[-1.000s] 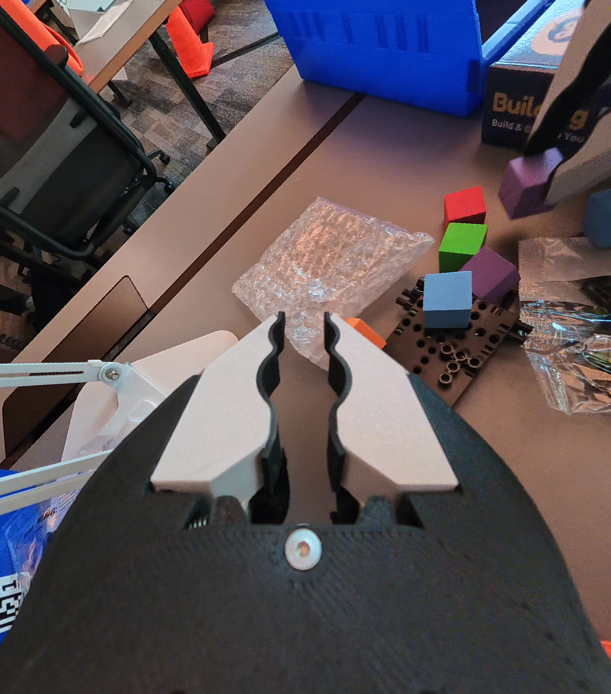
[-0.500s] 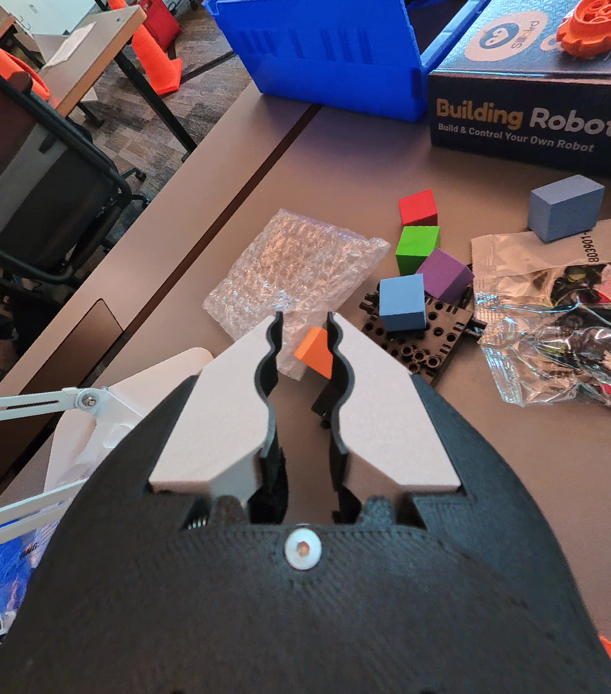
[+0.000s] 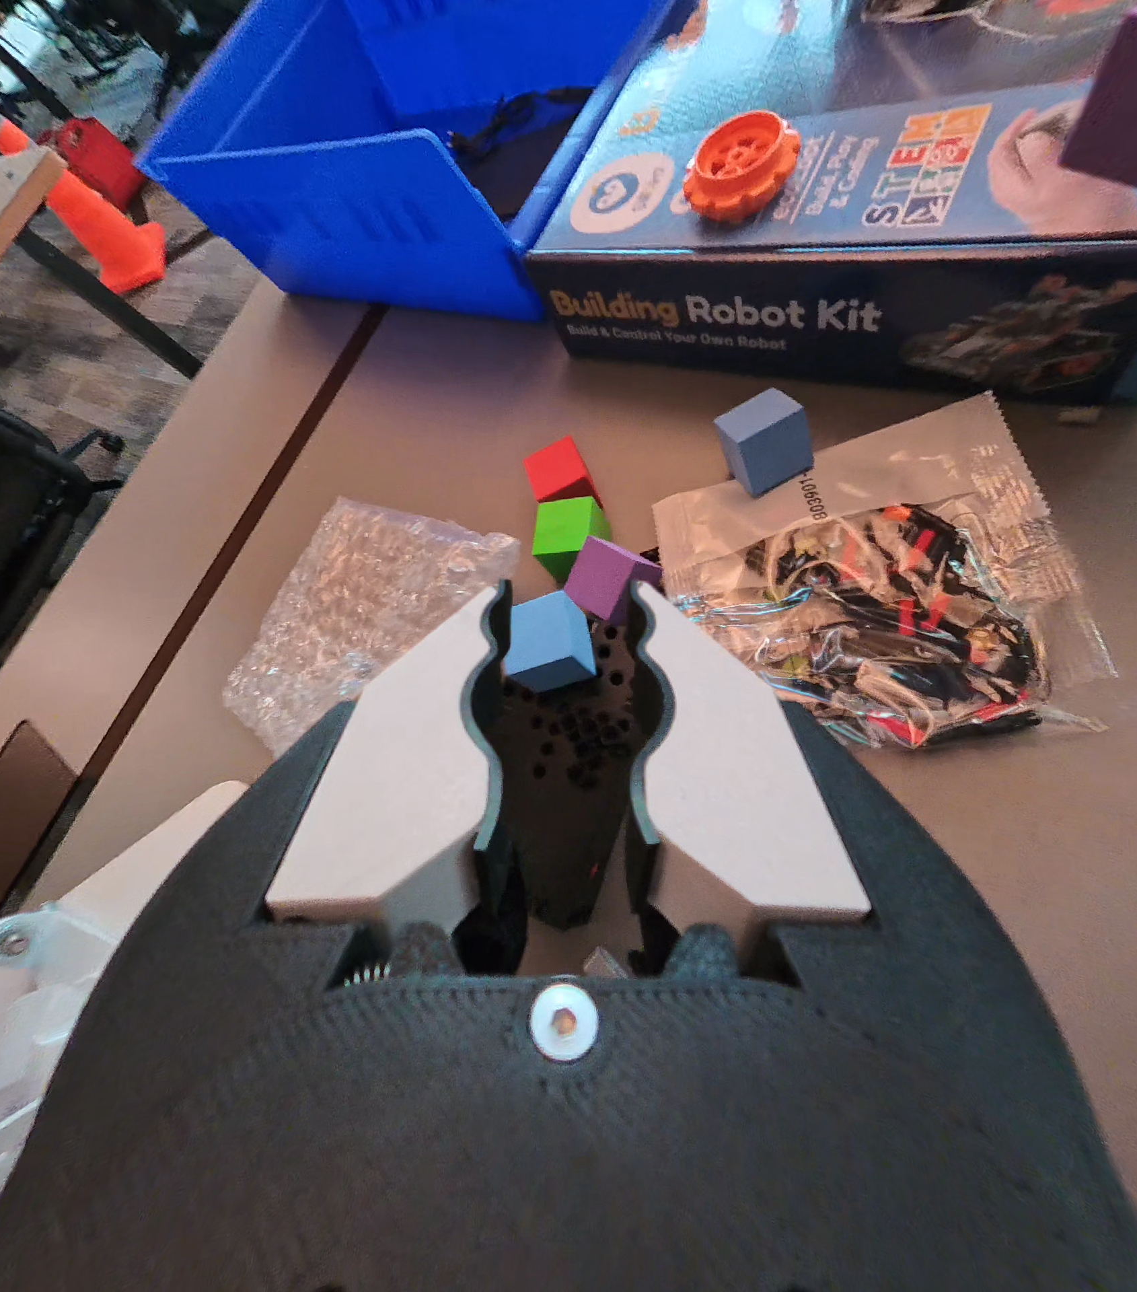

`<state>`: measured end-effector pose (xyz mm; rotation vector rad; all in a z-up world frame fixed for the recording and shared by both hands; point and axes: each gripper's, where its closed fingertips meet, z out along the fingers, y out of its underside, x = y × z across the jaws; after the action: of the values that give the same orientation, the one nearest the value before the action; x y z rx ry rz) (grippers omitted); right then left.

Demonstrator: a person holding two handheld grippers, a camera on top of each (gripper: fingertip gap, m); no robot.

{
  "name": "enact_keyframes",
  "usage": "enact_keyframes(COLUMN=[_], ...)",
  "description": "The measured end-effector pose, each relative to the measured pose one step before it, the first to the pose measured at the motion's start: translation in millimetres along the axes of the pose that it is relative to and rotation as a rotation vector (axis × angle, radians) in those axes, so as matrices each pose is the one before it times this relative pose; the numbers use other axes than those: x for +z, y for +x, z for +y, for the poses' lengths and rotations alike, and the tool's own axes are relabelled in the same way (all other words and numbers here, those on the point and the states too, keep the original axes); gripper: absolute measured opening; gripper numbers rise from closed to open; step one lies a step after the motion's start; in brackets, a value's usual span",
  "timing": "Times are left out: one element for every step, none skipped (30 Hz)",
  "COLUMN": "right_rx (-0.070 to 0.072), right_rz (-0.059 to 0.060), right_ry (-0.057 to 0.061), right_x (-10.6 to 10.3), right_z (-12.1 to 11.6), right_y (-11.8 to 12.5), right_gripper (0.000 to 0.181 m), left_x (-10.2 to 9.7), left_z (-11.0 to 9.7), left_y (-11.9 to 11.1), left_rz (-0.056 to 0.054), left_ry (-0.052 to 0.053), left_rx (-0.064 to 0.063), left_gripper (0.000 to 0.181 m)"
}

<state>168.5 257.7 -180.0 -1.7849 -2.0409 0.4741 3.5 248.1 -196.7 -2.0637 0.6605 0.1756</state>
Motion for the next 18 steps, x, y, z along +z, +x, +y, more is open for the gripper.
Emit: enact_keyframes(right_rx=[0.004,0.0091,0.0124,0.0105,0.0052,0.0024,0.0006,-0.0031,-0.0062,-0.0073,-0.0064,-0.0059,-0.0064,-0.0056,-0.0041,-0.0045,-0.0056,-0.0049], right_rz=[0.006,0.0093,0.0213,0.0187,0.0036,-0.0033,0.0008,0.0004,-0.0076,-0.016,-0.0199,-0.0173,-0.0115,-0.0075,-0.0066,-0.0075,-0.0067,-0.0047], right_ry=[0.0095,0.0175,0.0141,0.0068,0.0026,-0.0006,-0.002,0.0013,0.0072,0.0121,0.0126,0.0079,0.0012,-0.0042,-0.0055,-0.0045,-0.0035,-0.0024], right_x=[0.74,-0.73,-1.48,-1.5,-0.65,-0.09,0.23,0.16,0.3,0.63,1.22,2.21,2.83,3.25,3.52,3.38,3.19,2.71], right_z=[-3.16,-4.39,-3.87,-2.7,-1.69,-0.96,-0.57,-0.85,-1.35,-2.0,-2.02,-1.59,-0.52,0.21,0.42,0.22,0.1,0.06], right_y=[3.13,4.47,6.82,6.87,4.24,2.49,1.74,0.24,-2.2,-4.31,-5.24,-4.78,-3.7,-2.62,-2.18,-2.25,-2.15,-1.74], right_gripper=[0.026,0.026,0.025,0.026,0.025,0.026,0.025,0.025,0.026,0.025,0.025,0.025,0.025,0.025,0.025,0.025,0.025,0.025], left_x=[3.62,3.94,4.13,4.31,4.37,4.66,4.83,4.05,2.22,2.42,2.31,2.63,3.72,4.29,4.29,3.62,1.97,1.56], left_z=[1.19,1.66,1.45,1.36,2.25,2.96,2.12,-1.91,-4.33,-1.05,-0.1,0.42,2.52,3.02,2.25,0.89,-1.05,-0.47], left_y=[3.13,1.69,1.07,0.19,0.2,0.09,2.72,4.65,4.38,3.4,0.82,0.16,0.69,-0.55,-0.55,0.29,-1.32,-2.26], left_rz=[0.0161,0.0103,0.0059,-0.0029,-0.0053,-0.0043,0.0117,0.0186,0.0141,0.0092,-0.0058,-0.0078,-0.0033,-0.012,-0.0146,-0.0122,-0.02,-0.0222], left_ry=[-0.0059,-0.0129,-0.0148,-0.0164,-0.0246,-0.0292,-0.022,0.0052,0.0182,-0.0061,-0.0125,-0.0141,-0.0236,-0.0247,-0.0216,-0.0147,-0.007,-0.0127], left_rx=[-0.0062,-0.0142,-0.0058,0.001,-0.0032,-0.0064,-0.0052,0.0002,0.0108,0.0142,0.0191,0.0164,0.0139,0.0182,0.0217,0.0196,0.015,0.0096], left_gripper=[0.031,0.032,0.032,0.032,0.032,0.032,0.032,0.038,0.034,0.034,0.034,0.033,0.034,0.034,0.033,0.033,0.03,0.026])
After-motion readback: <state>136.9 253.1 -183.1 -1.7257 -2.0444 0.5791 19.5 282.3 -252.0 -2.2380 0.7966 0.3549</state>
